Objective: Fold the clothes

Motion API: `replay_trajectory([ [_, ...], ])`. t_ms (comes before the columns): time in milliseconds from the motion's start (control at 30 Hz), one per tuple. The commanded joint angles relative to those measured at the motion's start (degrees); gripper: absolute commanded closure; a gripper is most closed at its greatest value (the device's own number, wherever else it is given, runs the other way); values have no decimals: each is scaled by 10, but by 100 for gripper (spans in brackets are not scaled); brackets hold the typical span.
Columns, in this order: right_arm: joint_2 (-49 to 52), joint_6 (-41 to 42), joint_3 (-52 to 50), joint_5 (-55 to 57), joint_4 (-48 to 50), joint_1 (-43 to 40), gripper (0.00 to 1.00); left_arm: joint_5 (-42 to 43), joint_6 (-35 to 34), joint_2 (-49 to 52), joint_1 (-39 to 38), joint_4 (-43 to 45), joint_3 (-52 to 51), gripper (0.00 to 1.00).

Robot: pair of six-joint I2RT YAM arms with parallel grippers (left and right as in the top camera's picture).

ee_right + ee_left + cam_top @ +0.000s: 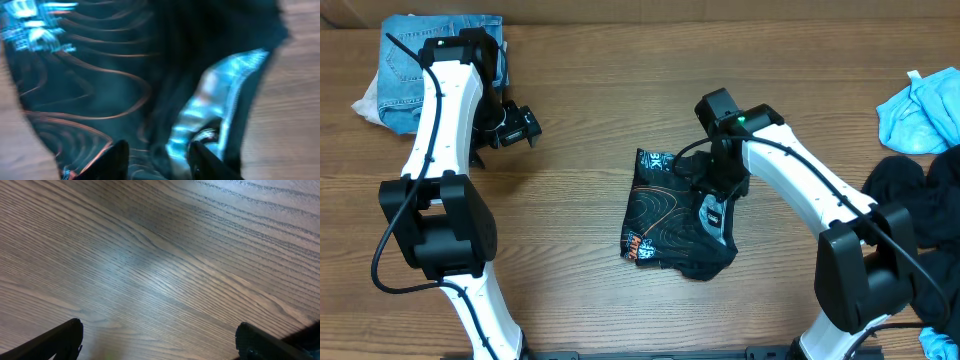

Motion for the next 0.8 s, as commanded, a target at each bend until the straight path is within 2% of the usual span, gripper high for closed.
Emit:
replay_trajectory([
  [0,-8,-39,7,-52,22,-1,64,7,12,-5,-5,-1,-1,0],
  [200,-8,-38,-26,-59,47,-1,67,16,26,-5,-8,-1,-1,0],
  [400,-7,-31,-72,0,86,-3,66,146,168,-5,-19,4,-1,0],
  [533,-3,-5,-88,47,89,-18,66,146,174,-5,-41,8,-1,0],
  [600,-3,-5,-89,49,89,-32,64,146,174,-5,-56,13,-1,0],
  [633,-3,-5,-89,50,89,-40,60,146,175,-5,-63,15,-1,0],
  [767,-3,-5,-89,53,90,-71,59,145,192,-5,-91,21,-1,0],
])
